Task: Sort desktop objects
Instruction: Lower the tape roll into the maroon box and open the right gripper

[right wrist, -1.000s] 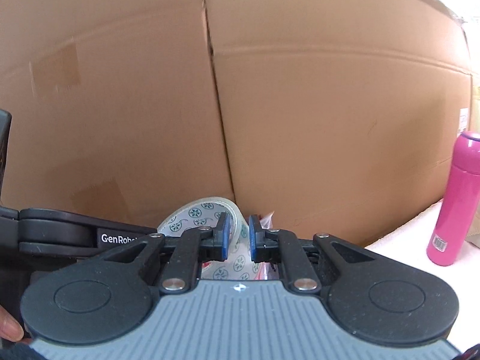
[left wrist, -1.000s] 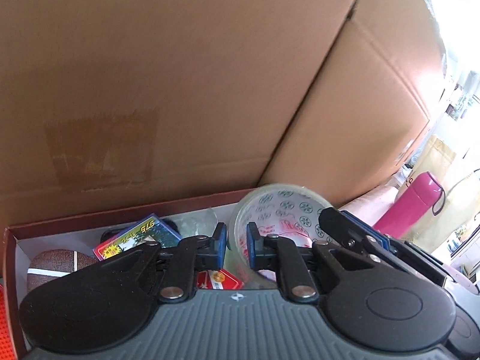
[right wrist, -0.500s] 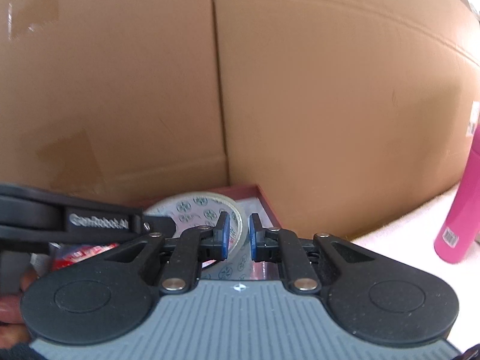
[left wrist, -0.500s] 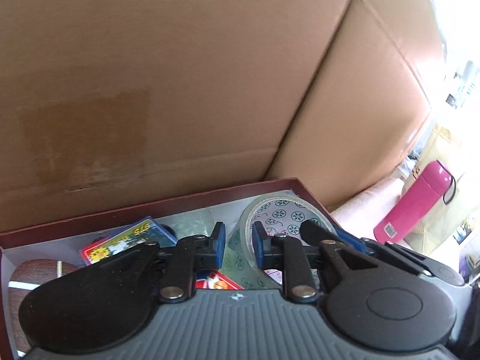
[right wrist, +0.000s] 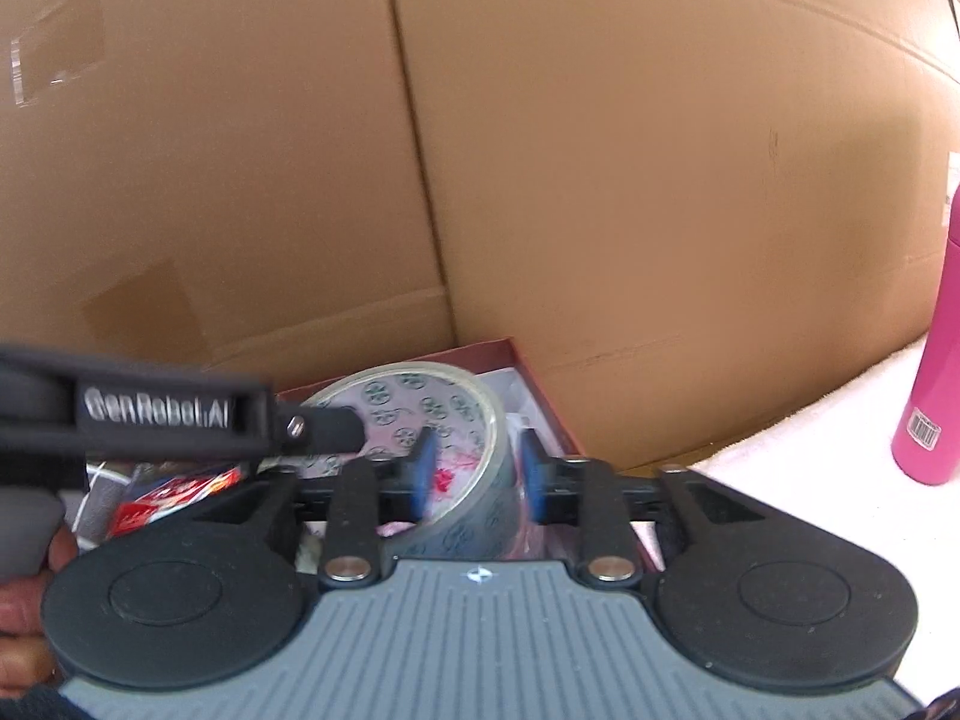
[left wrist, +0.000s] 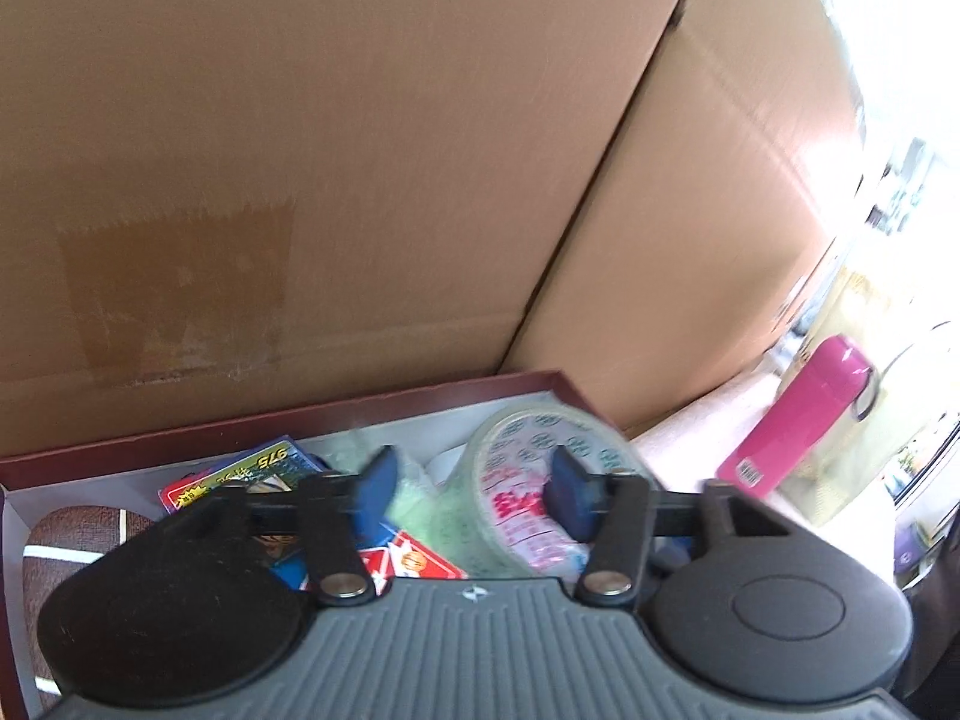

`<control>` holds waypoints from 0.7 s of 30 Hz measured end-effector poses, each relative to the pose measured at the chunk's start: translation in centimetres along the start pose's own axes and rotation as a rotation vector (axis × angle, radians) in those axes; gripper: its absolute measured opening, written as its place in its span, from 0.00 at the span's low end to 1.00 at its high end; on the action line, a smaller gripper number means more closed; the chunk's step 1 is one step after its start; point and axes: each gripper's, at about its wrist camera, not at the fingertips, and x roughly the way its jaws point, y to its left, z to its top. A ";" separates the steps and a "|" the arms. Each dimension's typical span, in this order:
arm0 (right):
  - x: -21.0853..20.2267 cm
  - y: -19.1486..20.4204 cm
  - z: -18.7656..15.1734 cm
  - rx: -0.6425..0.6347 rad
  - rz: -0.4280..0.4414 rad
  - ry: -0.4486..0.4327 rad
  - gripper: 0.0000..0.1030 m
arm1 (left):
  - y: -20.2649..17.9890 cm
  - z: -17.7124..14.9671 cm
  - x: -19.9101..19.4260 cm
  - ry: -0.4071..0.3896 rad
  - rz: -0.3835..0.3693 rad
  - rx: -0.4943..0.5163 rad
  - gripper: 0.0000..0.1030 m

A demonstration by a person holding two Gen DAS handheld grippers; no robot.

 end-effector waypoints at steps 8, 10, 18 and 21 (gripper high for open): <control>-2.5 1.0 -0.5 -0.050 0.027 -0.020 0.62 | 0.3 -1.4 -6.6 -0.068 -0.019 0.045 0.97; -3.3 1.3 -0.7 -0.058 0.021 -0.032 0.83 | -0.2 -1.7 -7.7 -0.074 -0.009 0.050 0.99; -6.1 2.7 -1.6 -0.121 0.046 -0.015 0.96 | -0.6 -2.4 -11.8 -0.068 0.057 0.059 1.00; -7.6 3.5 -2.1 -0.145 0.055 -0.008 0.98 | -0.5 -3.3 -14.3 -0.068 0.087 0.066 1.00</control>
